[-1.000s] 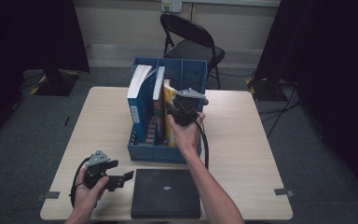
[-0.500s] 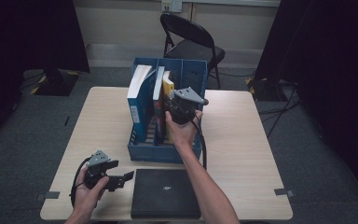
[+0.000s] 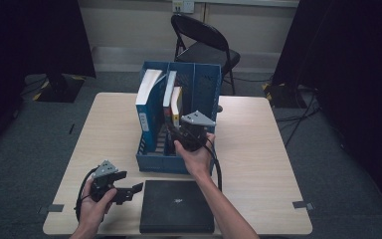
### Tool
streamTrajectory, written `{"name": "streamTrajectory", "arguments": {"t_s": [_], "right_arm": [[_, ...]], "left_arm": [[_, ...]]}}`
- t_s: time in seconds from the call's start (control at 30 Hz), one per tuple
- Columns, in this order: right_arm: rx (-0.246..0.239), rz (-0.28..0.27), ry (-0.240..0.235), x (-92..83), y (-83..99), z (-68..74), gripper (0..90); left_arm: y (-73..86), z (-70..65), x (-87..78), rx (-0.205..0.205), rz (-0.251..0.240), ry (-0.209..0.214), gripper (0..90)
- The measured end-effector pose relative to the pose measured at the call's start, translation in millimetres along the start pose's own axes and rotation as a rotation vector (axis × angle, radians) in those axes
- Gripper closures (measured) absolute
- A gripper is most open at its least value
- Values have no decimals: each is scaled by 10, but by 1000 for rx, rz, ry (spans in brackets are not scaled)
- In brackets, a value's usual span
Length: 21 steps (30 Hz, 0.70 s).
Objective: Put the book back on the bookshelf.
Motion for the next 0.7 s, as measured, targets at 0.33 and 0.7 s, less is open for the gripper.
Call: {"name": "streamTrajectory", "arguments": {"t_s": [0.33, 0.7], "right_arm": [[-33, 70, -90, -108, 202, 35, 524], [-57, 173, -129, -101, 491, -1, 562]], "left_arm": [[0, 2, -2, -4, -3, -2, 180], [0, 4, 7, -7, 0, -1, 180]]}}
Point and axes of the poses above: each handheld gripper's, and its own axes: x roughly forward along the jaws, y roughly out of its underside, z roughly to its left, the point moved 9 cm from there along x, roughly forward along the jaws, and after that the axes turned 3 degrees about x, right-handed, at the moved point
